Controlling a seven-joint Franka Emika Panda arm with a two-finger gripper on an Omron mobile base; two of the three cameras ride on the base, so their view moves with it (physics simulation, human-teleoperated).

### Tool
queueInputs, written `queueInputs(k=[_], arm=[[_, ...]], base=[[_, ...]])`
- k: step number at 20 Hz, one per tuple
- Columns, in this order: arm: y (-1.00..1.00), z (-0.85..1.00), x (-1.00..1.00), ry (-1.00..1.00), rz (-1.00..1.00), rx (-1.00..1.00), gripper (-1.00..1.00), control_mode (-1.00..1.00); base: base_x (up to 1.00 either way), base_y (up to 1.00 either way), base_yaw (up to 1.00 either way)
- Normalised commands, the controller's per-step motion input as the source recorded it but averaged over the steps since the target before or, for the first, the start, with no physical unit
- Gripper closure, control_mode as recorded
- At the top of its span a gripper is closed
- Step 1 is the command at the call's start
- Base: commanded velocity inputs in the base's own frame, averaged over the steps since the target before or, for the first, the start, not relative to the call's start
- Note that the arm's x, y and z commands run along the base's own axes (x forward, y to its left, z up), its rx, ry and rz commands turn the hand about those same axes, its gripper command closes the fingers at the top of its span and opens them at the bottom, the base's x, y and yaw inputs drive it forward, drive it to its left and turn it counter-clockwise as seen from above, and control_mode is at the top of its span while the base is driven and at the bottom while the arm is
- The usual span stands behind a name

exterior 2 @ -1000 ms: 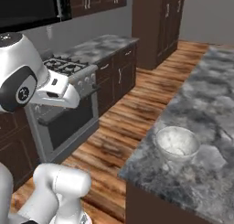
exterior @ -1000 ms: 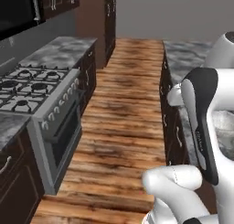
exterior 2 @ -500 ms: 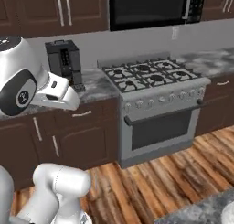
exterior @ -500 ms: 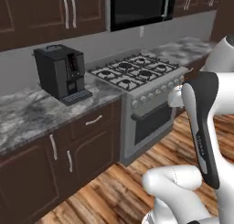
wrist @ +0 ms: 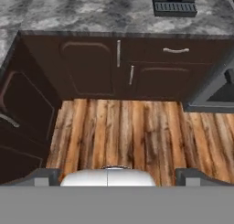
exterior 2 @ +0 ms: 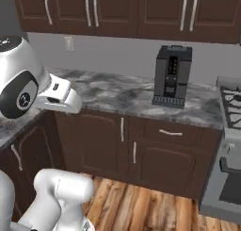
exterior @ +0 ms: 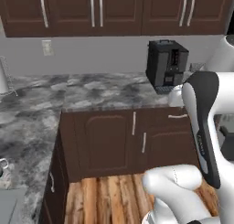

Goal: Clear the mugs and bowl far away from the sink.

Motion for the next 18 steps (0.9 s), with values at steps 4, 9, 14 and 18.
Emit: queueInputs(k=[4, 9, 14, 18], arm=[[0.00, 0.00, 0.00, 0.00, 0.00, 0.00, -1.00, 1.00], [0.00, 0.00, 0.00, 0.00, 0.00, 0.00, -1.00, 1.00], [0.00, 0.00, 0.00, 0.00, 0.00, 0.00, -1.00, 1.00], [0.00, 0.00, 0.00, 0.00, 0.00, 0.00, -1.00, 1.00]], base=[[0.00, 0.00, 1.00], [0.00, 0.01, 1.00], [0.13, 0.00, 1.00], [0.85, -0.37, 0.65]])
